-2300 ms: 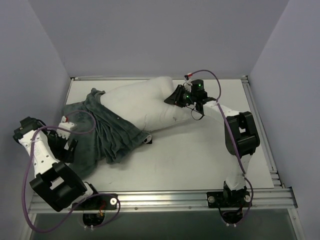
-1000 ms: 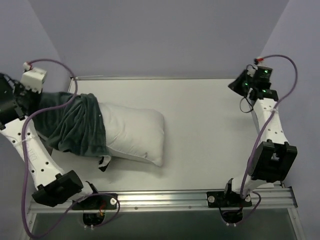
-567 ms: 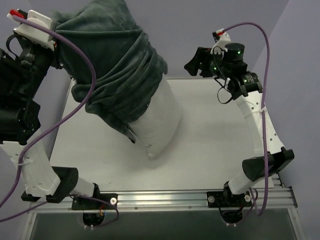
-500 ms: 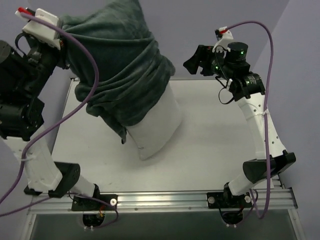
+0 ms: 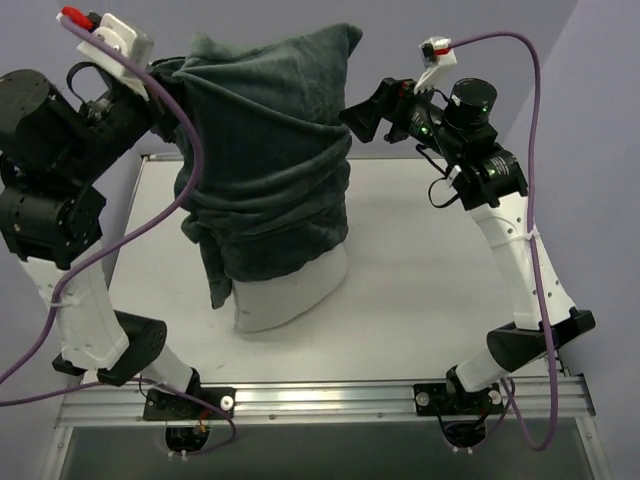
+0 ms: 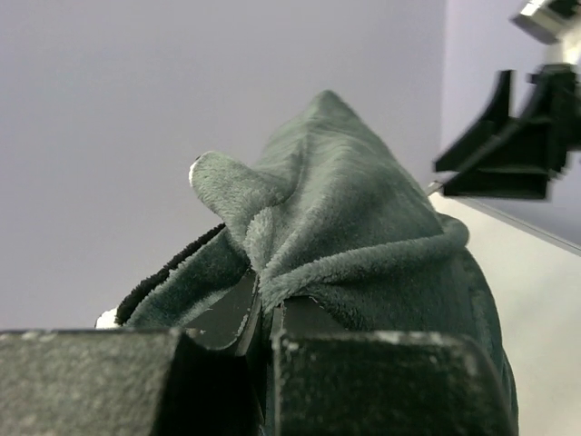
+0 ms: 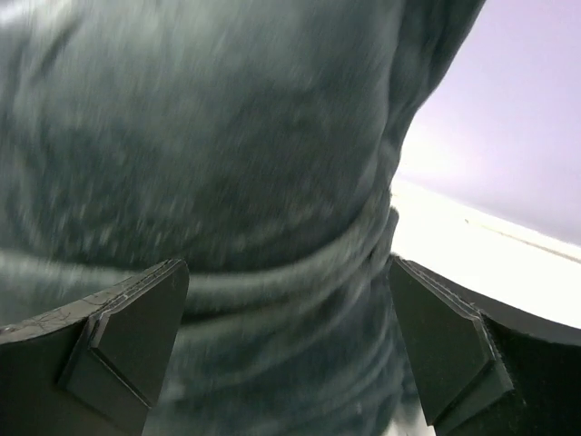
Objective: Remove the pillowcase from the pillow
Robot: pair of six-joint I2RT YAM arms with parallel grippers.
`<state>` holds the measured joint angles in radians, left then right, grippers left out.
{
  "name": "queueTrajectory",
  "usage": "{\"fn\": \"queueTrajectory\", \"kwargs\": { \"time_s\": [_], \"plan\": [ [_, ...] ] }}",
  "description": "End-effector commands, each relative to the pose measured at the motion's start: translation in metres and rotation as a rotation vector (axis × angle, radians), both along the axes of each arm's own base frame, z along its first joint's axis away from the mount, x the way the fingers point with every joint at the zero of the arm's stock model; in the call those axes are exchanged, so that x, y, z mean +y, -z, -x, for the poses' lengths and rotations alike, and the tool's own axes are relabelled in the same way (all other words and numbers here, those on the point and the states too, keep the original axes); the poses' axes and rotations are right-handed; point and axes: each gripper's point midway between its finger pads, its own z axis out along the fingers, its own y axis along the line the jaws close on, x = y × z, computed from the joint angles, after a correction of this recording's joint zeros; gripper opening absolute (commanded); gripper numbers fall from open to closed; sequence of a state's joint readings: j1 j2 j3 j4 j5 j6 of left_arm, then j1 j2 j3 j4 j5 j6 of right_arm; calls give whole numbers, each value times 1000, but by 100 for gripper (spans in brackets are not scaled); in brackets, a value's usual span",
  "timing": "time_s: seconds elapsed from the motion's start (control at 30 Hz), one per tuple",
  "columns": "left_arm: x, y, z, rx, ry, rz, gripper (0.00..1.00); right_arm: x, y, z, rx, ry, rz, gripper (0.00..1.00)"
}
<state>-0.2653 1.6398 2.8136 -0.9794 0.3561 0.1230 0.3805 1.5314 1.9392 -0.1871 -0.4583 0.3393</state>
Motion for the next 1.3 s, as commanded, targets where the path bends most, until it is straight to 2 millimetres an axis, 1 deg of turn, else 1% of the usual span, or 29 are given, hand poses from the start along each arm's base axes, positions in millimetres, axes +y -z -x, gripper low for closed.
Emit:
{"fn": "queueTrajectory", "kwargs": {
  "time_s": [0.0,0.07,0.13,0.2,0.27,0.3,0.33,0.37,0.4,0.43,0.47,0.5,0.53,0.6,0.63,0.67,0.73,0.77,0.83,0.87,0.9,0.93,0.97,1.07,1.13,1.17,1.2,1.23,1.27],
  "plan": [
    [-4,-57,66,-239,123,33,2,5,-77,10,-192,-46,-174,100],
    [-4,-60,70,-243,130,44,2,5,-95,2,-203,-37,-236,100],
    [3,-70,72,-271,90,75,2,12,-100,1,-201,-60,-258,100],
    [11,-72,65,-268,36,92,2,23,-72,0,-134,-76,-200,100],
    [28,-62,44,-227,-87,88,2,23,-42,8,-75,-49,-108,100],
    [33,-55,34,-205,-133,75,2,26,9,6,20,-19,7,100],
    [42,-32,9,-133,-217,43,2,25,30,12,59,-11,57,100],
    [46,-18,-5,-91,-258,21,2,18,45,31,100,-5,101,100],
    [48,-3,-18,-58,-291,-13,2,23,86,43,180,-21,165,100],
    [51,10,-30,-22,-317,-29,2,22,100,54,207,-13,188,100],
    [52,39,-51,54,-347,-59,2,16,101,77,212,-17,185,100],
    [53,48,-61,70,-365,-56,2,19,135,89,280,-26,222,100],
    [52,61,-73,102,-370,-64,2,32,143,111,305,-49,218,100],
    [61,89,-97,172,-441,-75,2,34,155,141,342,-59,234,100],
    [67,98,-106,197,-467,-65,2,48,167,167,391,-98,241,100],
    [72,110,-117,224,-490,-62,2,45,176,174,408,-53,265,100],
    [85,134,-135,279,-537,-45,2,55,187,193,432,-47,284,100],
    [90,143,-140,297,-557,-43,2,69,192,210,444,-61,295,100],
    [99,168,-152,339,-593,-46,2,83,200,222,453,-60,328,100],
    [107,175,-155,353,-614,-48,2,98,209,234,459,-83,372,100],
    [111,182,-158,359,-630,-48,2,103,216,235,475,-65,389,100],
    [114,198,-161,394,-638,-55,2,109,227,234,495,-59,413,100],
    [120,204,-162,404,-647,-55,2,120,253,231,523,-47,463,100],
    [127,225,-164,443,-655,-60,2,141,297,219,548,-22,521,100],
    [135,233,-163,457,-664,-58,2,146,323,210,590,-24,543,100],
    [138,249,-163,489,-666,-64,2,154,344,203,612,-22,564,100],
    [146,254,-162,500,-679,-52,2,156,349,194,611,-30,572,100],
    [150,257,-160,505,-684,-45,2,162,368,193,627,-43,614,100],
    [150,277,-159,543,-677,-52,2,163,376,190,623,-44,642,100]
  ]
}}
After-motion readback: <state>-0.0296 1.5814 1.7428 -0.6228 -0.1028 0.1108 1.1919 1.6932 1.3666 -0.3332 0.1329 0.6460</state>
